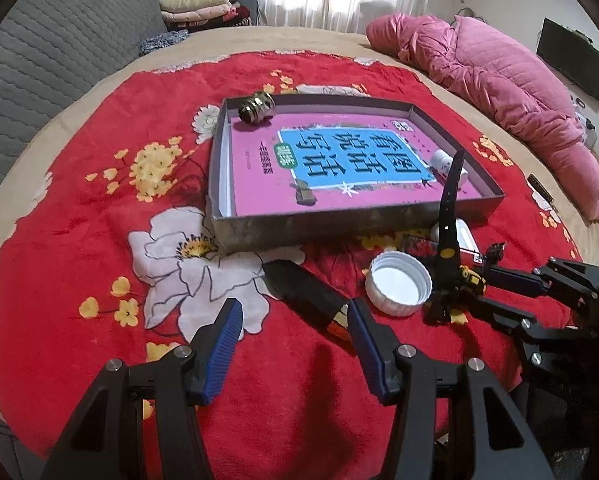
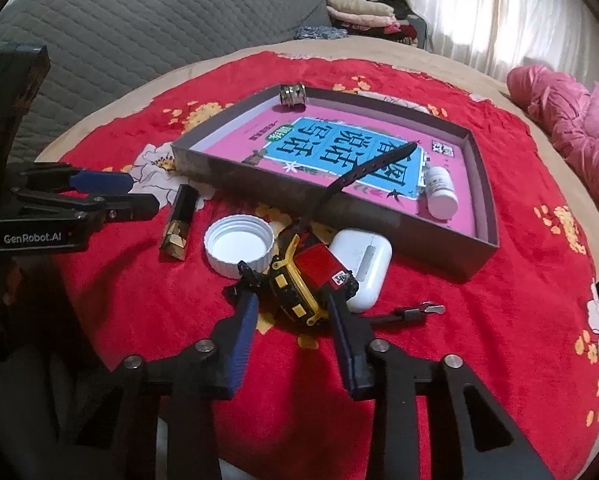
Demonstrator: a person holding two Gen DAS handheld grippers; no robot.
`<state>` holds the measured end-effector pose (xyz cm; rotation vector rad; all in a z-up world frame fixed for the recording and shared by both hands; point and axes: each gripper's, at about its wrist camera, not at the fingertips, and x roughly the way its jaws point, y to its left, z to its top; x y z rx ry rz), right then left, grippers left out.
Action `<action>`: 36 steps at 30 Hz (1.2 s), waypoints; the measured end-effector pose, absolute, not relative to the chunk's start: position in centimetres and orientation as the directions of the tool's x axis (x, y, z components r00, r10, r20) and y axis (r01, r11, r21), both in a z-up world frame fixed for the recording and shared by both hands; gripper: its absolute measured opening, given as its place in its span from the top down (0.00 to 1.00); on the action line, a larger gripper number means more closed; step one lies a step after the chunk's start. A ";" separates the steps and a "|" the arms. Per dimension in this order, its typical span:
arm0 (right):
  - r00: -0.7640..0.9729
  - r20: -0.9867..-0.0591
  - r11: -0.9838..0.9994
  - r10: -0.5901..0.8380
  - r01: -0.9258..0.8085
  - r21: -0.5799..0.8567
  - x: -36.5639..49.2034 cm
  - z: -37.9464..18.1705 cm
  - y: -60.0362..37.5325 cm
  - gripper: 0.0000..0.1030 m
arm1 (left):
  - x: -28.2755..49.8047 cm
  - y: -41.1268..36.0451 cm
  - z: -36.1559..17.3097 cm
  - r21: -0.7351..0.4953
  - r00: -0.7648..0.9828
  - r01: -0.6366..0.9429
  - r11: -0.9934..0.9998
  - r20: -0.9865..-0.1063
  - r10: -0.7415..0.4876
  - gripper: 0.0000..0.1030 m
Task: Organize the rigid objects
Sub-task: 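Grasp the yellow tape measure with right tool while left approaches the black tube, then close the left tool around the black-and-gold tube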
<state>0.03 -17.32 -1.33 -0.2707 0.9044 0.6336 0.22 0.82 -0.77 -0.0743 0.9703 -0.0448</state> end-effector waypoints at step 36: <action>0.416 -0.807 0.776 0.419 -0.626 0.081 1.4 -3.1 -16.4 0.74 | 5.1 1.2 -4.1 -0.273 0.392 -0.244 0.931 -0.905 -0.162 0.47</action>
